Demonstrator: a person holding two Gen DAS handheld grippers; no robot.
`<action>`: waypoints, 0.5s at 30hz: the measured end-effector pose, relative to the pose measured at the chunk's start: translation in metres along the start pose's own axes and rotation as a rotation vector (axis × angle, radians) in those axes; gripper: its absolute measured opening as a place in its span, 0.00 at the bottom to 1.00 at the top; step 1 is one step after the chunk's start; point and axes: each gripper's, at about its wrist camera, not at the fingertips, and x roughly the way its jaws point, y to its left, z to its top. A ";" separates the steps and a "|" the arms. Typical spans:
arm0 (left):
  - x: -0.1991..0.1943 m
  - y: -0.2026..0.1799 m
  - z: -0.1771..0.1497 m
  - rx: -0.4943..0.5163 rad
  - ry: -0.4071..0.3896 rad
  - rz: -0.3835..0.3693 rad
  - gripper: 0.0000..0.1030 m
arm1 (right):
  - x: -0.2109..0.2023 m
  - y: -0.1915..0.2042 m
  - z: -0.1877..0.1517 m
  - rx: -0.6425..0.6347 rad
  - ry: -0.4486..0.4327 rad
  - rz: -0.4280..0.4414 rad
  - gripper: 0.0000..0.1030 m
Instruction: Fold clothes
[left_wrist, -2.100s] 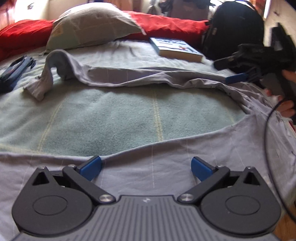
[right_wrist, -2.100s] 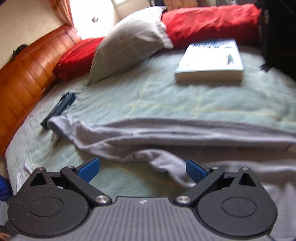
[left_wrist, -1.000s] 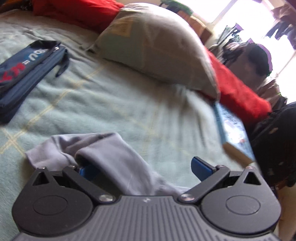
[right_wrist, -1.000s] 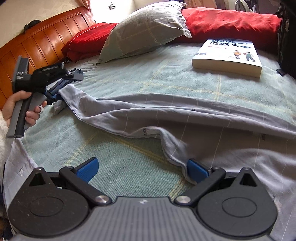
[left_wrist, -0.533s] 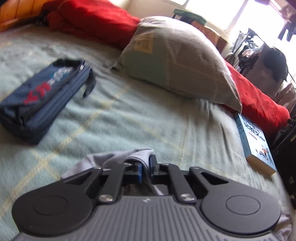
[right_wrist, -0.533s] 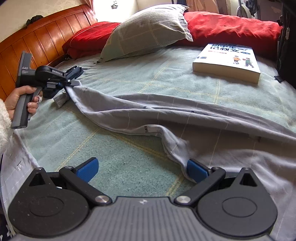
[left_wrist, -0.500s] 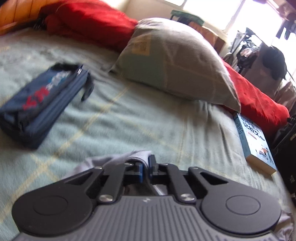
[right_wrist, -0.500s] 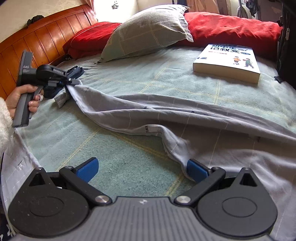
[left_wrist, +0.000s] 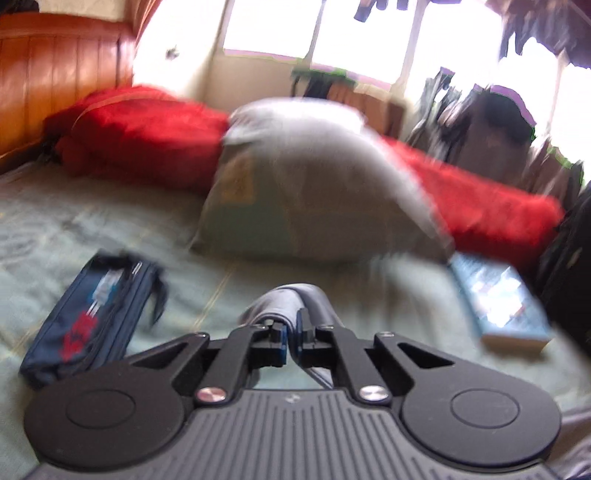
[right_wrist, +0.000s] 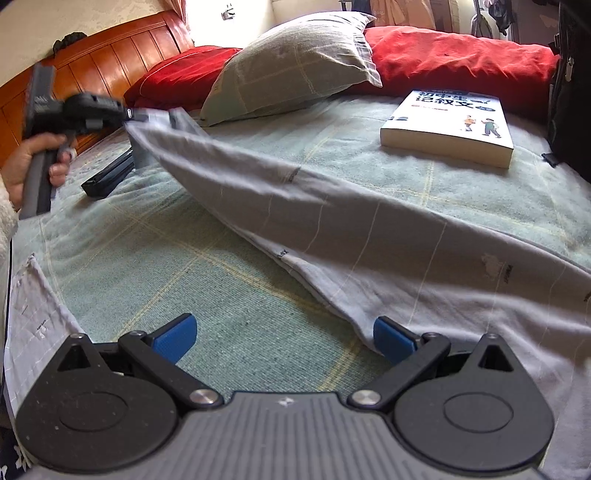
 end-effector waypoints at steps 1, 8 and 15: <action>0.010 0.006 -0.005 -0.012 0.052 0.012 0.06 | 0.000 0.000 0.000 -0.001 0.001 -0.001 1.00; 0.037 0.042 -0.033 -0.218 0.157 -0.122 0.31 | -0.003 -0.004 0.001 -0.012 0.005 -0.025 1.00; 0.054 0.054 -0.038 -0.458 0.088 -0.294 0.76 | 0.000 -0.003 0.002 -0.004 0.006 -0.024 1.00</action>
